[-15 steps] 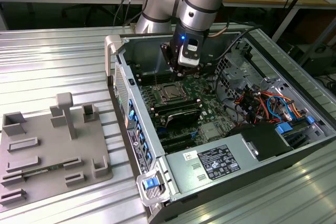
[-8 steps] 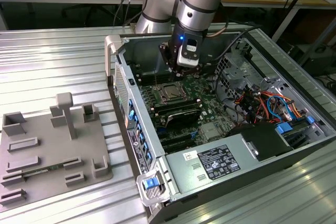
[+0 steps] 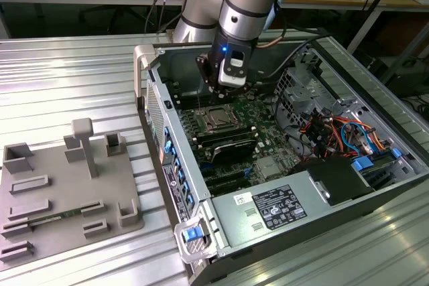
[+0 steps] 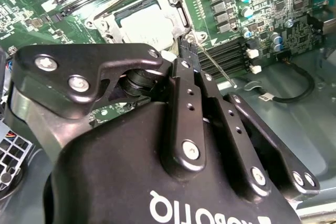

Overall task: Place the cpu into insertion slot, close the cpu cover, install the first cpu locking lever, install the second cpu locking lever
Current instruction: 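Install the first cpu locking lever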

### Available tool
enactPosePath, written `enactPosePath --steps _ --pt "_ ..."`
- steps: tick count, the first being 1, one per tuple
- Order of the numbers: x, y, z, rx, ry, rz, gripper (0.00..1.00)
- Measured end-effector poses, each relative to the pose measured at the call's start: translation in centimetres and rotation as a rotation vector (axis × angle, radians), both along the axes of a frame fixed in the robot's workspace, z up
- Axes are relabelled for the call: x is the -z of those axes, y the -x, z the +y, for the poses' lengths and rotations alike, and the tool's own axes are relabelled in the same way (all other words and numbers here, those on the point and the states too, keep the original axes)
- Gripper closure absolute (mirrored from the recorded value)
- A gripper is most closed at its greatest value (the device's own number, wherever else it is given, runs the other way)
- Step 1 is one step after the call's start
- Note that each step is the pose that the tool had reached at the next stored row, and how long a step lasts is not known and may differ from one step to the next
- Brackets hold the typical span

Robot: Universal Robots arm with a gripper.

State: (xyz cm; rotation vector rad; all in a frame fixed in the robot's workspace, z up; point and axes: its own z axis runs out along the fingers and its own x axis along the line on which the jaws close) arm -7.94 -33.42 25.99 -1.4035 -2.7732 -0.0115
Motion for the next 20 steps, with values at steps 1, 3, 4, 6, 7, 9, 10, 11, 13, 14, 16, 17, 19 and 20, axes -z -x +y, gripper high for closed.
enactPosePath --steps 1,3,4,6,7,9,10,11,13,14,16,17,19,20 --pt "0.00 0.04 0.00 -0.001 0.0001 0.0001 0.89" --pt "0.00 0.07 0.00 -0.001 0.0000 0.0001 0.89" --pt "0.00 0.07 0.00 -0.001 0.0000 0.0001 0.89" --pt "0.00 0.07 0.00 -0.001 -0.0001 0.0001 0.89" --pt "0.00 0.07 0.00 -0.001 0.0000 0.0001 0.89" --pt "0.00 0.07 0.00 -0.001 -0.0001 0.0001 0.89" --pt "0.00 0.07 0.00 -0.001 -0.0001 0.0001 0.89" --pt "0.00 0.07 -0.01 -0.001 0.0000 0.0001 0.89" --pt "0.00 0.07 0.00 -0.001 -0.0001 0.0001 0.89" --pt "0.00 0.07 0.00 -0.001 -0.0001 0.0001 0.89" --pt "0.00 0.08 0.00 -0.007 -0.0001 0.0001 0.89" --pt "-0.01 0.11 -0.01 -0.022 0.0000 0.0001 0.89" --pt "-0.01 0.11 -0.01 -0.055 0.0000 0.0002 0.89" --pt "0.00 0.11 -0.01 -0.077 -0.0001 0.0001 0.89"
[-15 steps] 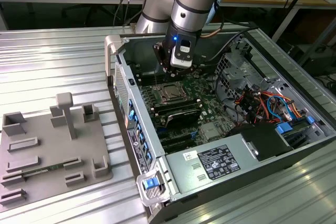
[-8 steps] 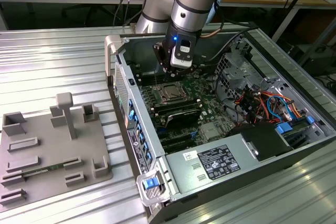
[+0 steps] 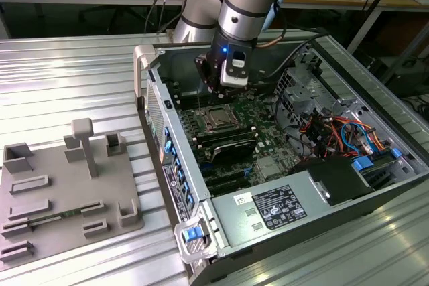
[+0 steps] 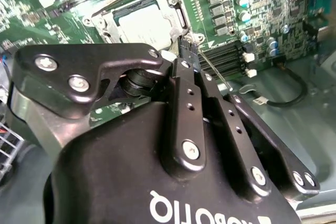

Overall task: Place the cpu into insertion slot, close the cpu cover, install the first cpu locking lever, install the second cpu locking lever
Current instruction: 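Install the first cpu locking lever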

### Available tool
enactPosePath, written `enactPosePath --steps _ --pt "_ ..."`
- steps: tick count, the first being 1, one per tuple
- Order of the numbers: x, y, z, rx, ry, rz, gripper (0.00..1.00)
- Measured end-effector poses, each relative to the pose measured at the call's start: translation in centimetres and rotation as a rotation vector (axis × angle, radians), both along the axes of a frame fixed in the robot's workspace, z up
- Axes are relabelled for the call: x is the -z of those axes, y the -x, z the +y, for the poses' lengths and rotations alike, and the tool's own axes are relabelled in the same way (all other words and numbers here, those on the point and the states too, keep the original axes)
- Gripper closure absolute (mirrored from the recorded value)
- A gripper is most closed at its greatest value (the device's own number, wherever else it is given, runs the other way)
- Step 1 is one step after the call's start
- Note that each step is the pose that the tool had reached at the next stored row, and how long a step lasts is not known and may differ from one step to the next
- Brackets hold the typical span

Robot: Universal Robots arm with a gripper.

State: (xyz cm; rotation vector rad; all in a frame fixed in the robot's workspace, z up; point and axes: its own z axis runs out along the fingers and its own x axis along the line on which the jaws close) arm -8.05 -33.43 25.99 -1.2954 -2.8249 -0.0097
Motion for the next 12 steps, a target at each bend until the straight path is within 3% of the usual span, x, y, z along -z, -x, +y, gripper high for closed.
enactPosePath --steps 4,12 --pt "0.00 0.00 0.00 -0.060 -0.0001 0.0000 0.89" --pt "-0.15 0.00 0.01 -0.116 -0.0004 -0.0018 0.89"
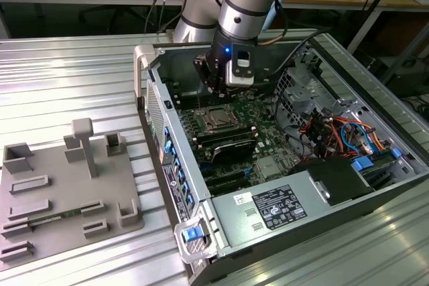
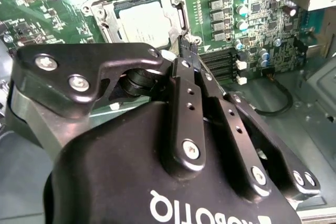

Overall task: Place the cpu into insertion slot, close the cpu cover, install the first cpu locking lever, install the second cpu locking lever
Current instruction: 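Install the first cpu locking lever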

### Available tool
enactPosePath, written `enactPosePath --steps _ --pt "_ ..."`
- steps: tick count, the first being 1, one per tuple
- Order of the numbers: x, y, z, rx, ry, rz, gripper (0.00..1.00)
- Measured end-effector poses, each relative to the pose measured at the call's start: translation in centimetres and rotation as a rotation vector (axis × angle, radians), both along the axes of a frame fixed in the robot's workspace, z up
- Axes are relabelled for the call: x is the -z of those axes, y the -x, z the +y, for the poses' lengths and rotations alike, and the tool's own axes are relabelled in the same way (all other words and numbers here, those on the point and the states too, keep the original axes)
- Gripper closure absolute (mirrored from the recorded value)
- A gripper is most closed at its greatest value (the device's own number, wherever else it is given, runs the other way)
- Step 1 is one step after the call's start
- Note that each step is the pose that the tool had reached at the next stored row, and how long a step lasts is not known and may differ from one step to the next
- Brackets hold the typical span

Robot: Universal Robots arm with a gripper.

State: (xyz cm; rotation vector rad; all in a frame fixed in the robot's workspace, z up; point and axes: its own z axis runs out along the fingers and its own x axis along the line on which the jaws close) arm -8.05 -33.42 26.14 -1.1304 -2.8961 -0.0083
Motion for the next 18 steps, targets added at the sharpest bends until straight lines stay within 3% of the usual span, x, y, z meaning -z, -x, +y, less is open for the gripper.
enactPosePath --steps 1,2,3,4,10,13,15,18 --pt "-0.02 0.03 -0.01 -0.003 0.0004 -0.0026 0.89" --pt "-0.02 0.22 -0.01 -0.004 0.0006 -0.0108 0.89" --pt "-0.02 0.45 0.00 -0.004 0.0008 -0.0155 0.89" --pt "-0.02 1.11 -0.01 -0.004 0.0014 -0.0228 0.89" --pt "0.00 2.09 -0.01 -0.018 0.0013 -0.0278 0.89" --pt "0.02 3.41 0.00 -0.020 0.0011 -0.0315 0.89" --pt "0.07 3.55 0.00 -0.041 0.0008 -0.0316 0.89" --pt "0.23 3.56 -0.01 -0.114 -0.0021 -0.0315 0.89"
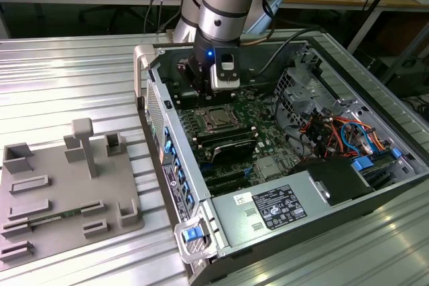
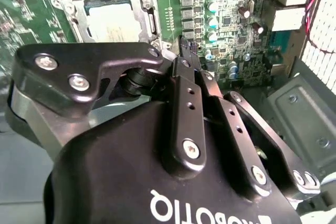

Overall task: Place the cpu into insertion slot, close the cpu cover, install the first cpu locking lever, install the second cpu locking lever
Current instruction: 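Install the first cpu locking lever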

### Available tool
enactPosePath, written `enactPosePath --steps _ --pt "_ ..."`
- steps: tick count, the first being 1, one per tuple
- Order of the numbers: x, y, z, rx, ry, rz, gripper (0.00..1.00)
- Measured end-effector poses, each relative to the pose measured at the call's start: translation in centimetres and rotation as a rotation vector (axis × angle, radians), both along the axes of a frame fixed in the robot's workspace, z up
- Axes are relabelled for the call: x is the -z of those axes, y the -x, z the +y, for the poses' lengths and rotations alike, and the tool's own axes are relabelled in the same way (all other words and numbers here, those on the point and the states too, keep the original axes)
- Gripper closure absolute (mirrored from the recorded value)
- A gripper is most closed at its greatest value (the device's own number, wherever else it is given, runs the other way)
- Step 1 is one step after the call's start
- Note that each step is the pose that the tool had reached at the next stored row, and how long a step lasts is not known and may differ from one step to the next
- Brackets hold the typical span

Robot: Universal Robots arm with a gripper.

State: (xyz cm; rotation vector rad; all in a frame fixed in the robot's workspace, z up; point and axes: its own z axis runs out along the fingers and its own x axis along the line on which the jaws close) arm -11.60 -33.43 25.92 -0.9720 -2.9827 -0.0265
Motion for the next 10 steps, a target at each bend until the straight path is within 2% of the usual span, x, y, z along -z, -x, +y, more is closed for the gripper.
enactPosePath --steps 2,6,10 --pt "0.13 0.07 0.00 -0.029 -0.0048 -0.0001 0.89" --pt "0.29 0.84 0.11 -0.039 -0.0051 -0.0003 0.89" --pt "0.36 1.14 0.87 -0.043 -0.0050 0.0001 0.89"
